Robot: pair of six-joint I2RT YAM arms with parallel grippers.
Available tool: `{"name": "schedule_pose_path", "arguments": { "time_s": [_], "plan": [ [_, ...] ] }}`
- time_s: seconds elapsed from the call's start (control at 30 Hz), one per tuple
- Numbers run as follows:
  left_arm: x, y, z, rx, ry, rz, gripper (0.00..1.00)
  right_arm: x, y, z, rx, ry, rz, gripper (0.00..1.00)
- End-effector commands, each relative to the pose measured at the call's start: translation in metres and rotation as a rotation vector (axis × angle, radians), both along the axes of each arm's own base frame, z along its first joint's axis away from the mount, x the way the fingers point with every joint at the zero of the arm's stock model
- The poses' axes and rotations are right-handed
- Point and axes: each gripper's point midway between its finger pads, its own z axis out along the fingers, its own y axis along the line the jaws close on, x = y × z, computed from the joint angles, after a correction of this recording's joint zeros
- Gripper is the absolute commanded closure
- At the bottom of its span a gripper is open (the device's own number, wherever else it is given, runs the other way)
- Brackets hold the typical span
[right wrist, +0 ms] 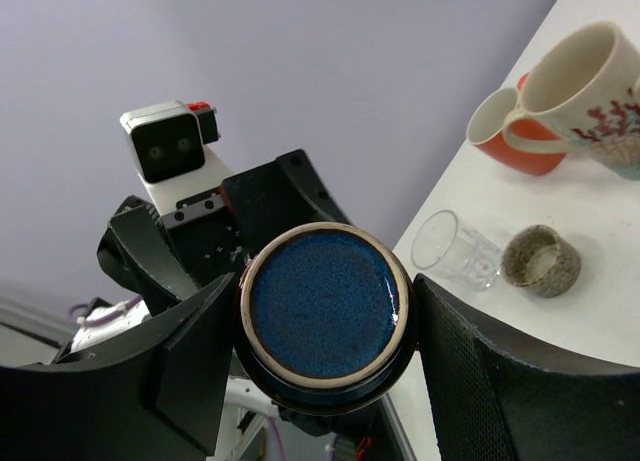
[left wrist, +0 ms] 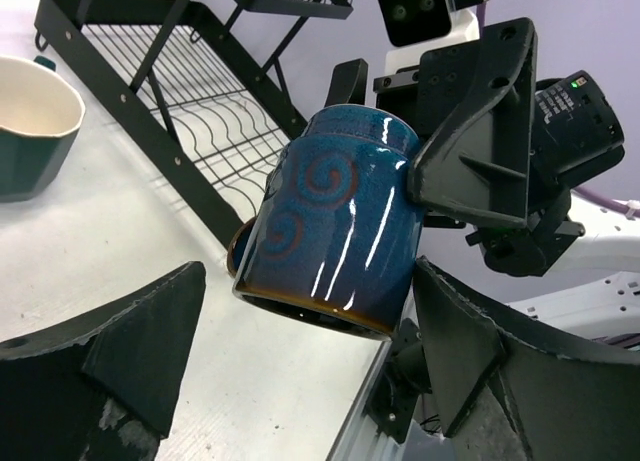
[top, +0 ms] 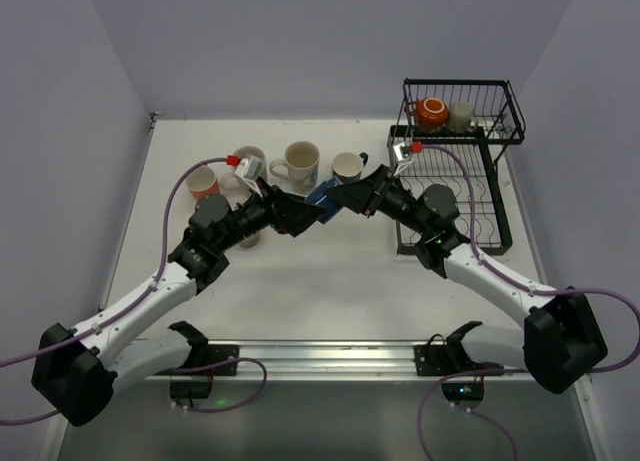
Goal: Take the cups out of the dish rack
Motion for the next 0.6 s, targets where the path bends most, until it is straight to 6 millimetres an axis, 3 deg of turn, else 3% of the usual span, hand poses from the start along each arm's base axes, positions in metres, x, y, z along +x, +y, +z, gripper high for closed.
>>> {"name": "schedule_pose_path", "arguments": {
  "time_s": [0.0, 0.13, 0.33, 0.57],
  "plan": [
    [0.001, 0.012, 0.009, 0.065, -0.042, 0.079, 0.11, -0.021, -0.001, 0.044, 0.064, -0.121, 0.018, 0.64],
    [-0.001, 0.026, 0.01, 0.077, -0.042, 0.142, 0.07, -0.02, 0.0, 0.039, 0.058, -0.112, 0.018, 0.64],
    [-0.011, 0.029, 0.003, 0.089, -0.018, 0.125, 0.09, -0.016, 0.002, 0.034, 0.063, -0.094, 0.018, 0.64],
    [-0.038, 0.009, 0.017, 0.024, -0.051, -0.067, 0.34, -0.012, 0.005, 0.028, 0.055, -0.077, 0.017, 0.64]
  ]
}}
